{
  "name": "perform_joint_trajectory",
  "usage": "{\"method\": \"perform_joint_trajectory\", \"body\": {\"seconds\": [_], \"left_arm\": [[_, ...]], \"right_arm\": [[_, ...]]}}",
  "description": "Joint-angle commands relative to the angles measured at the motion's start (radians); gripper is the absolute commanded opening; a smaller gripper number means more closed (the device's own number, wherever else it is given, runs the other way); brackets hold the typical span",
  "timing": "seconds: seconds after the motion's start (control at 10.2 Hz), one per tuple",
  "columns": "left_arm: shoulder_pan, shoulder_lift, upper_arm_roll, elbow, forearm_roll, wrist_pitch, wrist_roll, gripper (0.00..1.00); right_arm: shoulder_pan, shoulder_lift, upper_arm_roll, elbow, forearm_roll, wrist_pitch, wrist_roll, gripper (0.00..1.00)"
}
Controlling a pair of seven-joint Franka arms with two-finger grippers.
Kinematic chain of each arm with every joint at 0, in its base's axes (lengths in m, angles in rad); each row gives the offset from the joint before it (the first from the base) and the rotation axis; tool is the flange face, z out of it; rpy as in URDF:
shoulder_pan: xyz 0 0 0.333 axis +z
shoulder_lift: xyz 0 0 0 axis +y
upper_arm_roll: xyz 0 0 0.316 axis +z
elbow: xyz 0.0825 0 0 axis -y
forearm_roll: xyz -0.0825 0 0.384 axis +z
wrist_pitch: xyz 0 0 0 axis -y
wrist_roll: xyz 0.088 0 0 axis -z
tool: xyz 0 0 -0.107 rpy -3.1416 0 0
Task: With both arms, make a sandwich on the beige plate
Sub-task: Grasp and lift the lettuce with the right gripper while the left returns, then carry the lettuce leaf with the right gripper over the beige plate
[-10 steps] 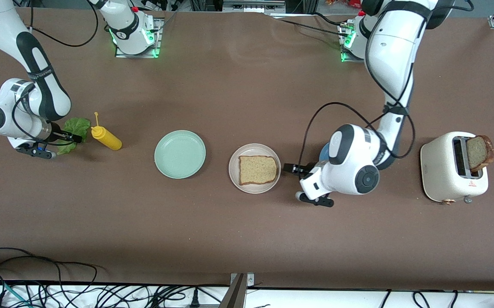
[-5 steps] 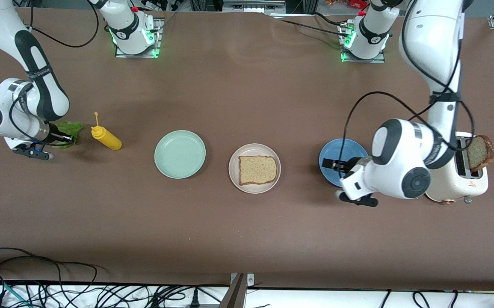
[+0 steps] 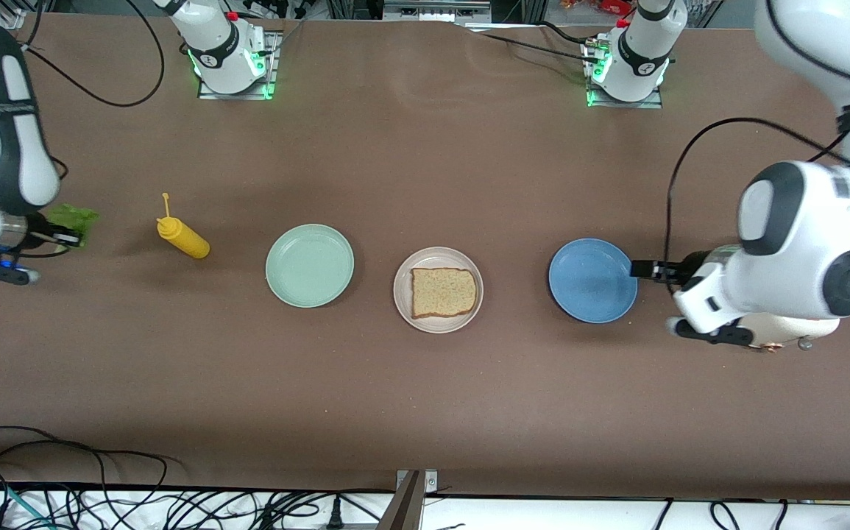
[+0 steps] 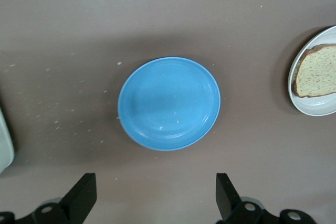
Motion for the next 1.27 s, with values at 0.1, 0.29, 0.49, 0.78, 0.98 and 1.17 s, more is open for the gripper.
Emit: {"method": "perform_joint_trajectory", "body": {"seconds": [0.1, 0.29, 0.49, 0.78, 0.98, 1.17], "left_arm": [[0.015, -0.122, -0.006, -0.022, 0.123, -0.043, 0.012, 1.0], [0.032, -0.192, -0.006, -0.017, 0.151, -0.083, 0.011, 1.0], [0.04, -0.236, 0.002, -0.017, 0.151, -0.103, 0.008, 1.0], [0.043, -0.205, 0.0, -0.026, 0.151, -0.102, 0.017, 1.0], [0.043, -0.201, 0.0, -0.025, 0.151, -0.099, 0.017, 1.0], [0.043, -0.196, 0.0, -0.025, 0.151, -0.099, 0.017, 1.0]], "right_arm": [[0.059, 0.019, 0.003, 0.231, 0.056, -0.266, 0.059, 0.0], [0.108, 0.019, 0.004, 0.282, 0.21, -0.338, 0.242, 0.0], [0.21, 0.023, 0.003, 0.308, 0.319, -0.335, 0.501, 0.0], [0.371, 0.094, 0.007, 0.413, 0.433, -0.293, 0.888, 0.0], [0.483, 0.137, 0.009, 0.416, 0.443, -0.169, 1.103, 0.0], [0.592, 0.198, 0.009, 0.416, 0.438, -0.055, 1.237, 0.0]]}}
